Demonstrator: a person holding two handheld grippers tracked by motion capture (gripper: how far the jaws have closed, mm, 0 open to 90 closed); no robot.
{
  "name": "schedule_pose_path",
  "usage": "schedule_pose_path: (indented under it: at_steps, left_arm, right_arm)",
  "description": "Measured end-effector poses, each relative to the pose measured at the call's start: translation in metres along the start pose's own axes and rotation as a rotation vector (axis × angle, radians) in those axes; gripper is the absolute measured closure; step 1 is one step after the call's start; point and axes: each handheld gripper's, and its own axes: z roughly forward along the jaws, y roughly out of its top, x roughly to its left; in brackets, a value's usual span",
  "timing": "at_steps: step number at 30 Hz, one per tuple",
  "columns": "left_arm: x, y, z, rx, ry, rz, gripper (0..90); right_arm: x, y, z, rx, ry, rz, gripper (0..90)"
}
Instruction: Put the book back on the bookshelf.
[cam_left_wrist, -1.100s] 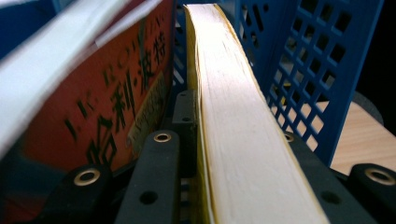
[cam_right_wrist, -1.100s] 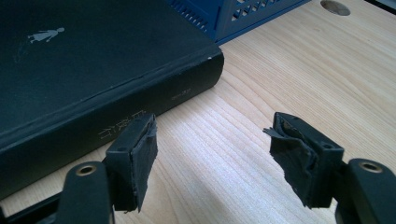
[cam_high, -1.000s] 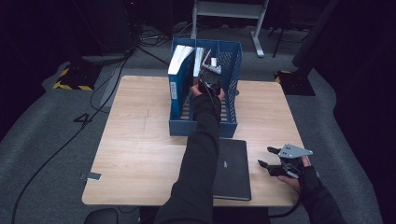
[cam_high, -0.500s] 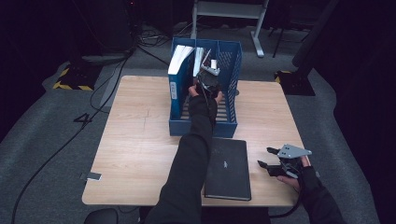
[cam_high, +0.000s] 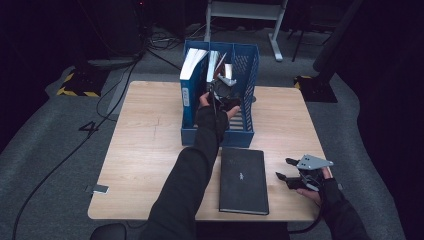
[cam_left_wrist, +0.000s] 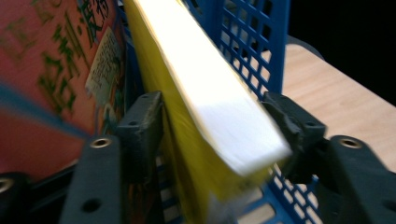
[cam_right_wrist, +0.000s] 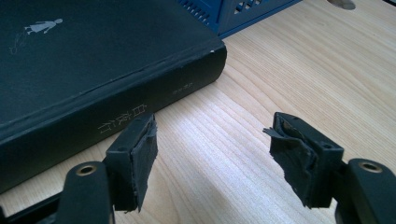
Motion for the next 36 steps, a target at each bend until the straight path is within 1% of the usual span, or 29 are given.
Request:
schedule_pose_path:
  at_steps: [1,3,5,7,9,11,12,13,14,15,16,17,18,19,20,22,23,26,28,30,31,34,36]
  left_arm:
    - [0.001,-0.002,-0.001,0.002,-0.006,0.002,38.9]
    - [0.005,-0.01,-0.004,0.009,-0.03,0.005,39.1]
    - [0.006,-0.017,-0.005,0.024,-0.035,0.021,39.4]
    - [0.006,-0.026,-0.004,0.039,-0.053,0.042,40.1]
    - [0.004,-0.034,0.0,0.066,-0.049,0.068,42.4]
    - [0.003,-0.042,0.005,0.099,-0.046,0.085,44.7]
    - [0.003,-0.045,0.008,0.111,-0.037,0.096,46.7]
    - [0.003,-0.048,0.01,0.122,-0.031,0.104,49.8]
    - [0.003,-0.048,0.01,0.122,-0.031,0.104,51.3]
    - [0.004,-0.052,0.016,0.152,-0.024,0.107,53.1]
    - [0.005,-0.052,0.018,0.158,-0.01,0.115,57.7]
    - [0.006,-0.053,0.02,0.159,-0.017,0.113,59.8]
    - [0.006,-0.053,0.02,0.159,-0.017,0.113,59.5]
    - [0.007,-0.053,0.021,0.156,-0.026,0.107,59.5]
    - [0.008,-0.053,0.022,0.156,-0.028,0.111,59.5]
    - [0.008,-0.051,0.025,0.157,-0.025,0.111,60.5]
    - [0.009,-0.05,0.027,0.161,-0.021,0.104,60.8]
    - [0.009,-0.046,0.032,0.166,0.0,0.088,61.8]
    - [0.01,-0.043,0.036,0.171,0.01,0.09,62.8]
    - [0.009,-0.041,0.039,0.173,0.037,0.103,63.3]
    - [0.007,-0.04,0.041,0.177,0.047,0.102,63.3]
    - [0.005,-0.04,0.041,0.178,0.049,0.1,63.1]
    - [0.007,-0.042,0.039,0.178,0.036,0.087,62.6]
  right_arm:
    - [0.0,0.0,0.0,0.001,0.0,0.0,32.8]
    - [0.0,0.0,0.0,0.002,0.002,0.004,32.9]
    - [0.0,0.0,0.0,0.004,0.002,0.004,32.8]
    - [0.0,0.0,0.0,0.005,0.004,0.003,32.9]
    - [0.001,0.0,0.001,0.006,0.005,0.001,32.9]
    - [0.001,0.0,0.002,0.009,0.006,-0.001,32.9]
    - [0.001,0.0,0.002,0.013,0.005,-0.003,32.9]
    - [0.002,0.0,0.002,0.017,0.006,-0.005,32.9]
    - [0.002,0.0,0.003,0.017,0.005,-0.009,32.9]
    - [0.002,-0.001,0.003,0.016,0.004,-0.011,32.9]
    - [0.002,-0.001,0.003,0.017,0.004,-0.011,32.9]
    - [0.002,-0.001,0.003,0.019,0.005,-0.011,32.9]
    - [0.002,-0.001,0.003,0.021,0.004,-0.01,32.9]
    - [0.002,-0.001,0.003,0.021,0.004,-0.01,32.9]
    - [0.002,-0.001,0.004,0.022,0.005,-0.008,32.9]
    - [0.002,-0.001,0.004,0.023,0.003,-0.01,32.9]
    - [0.002,-0.001,0.004,0.024,0.001,-0.012,32.9]
    - [0.002,-0.001,0.004,0.025,0.001,-0.015,32.9]
    - [0.002,-0.001,0.004,0.025,0.0,-0.014,32.9]
    - [0.002,-0.002,0.004,0.024,-0.006,-0.011,32.9]
    - [0.002,-0.002,0.004,0.021,-0.005,-0.008,32.9]
    - [0.001,-0.002,0.003,0.02,-0.006,-0.006,32.9]
    - [0.001,-0.002,0.003,0.02,-0.007,-0.006,32.9]
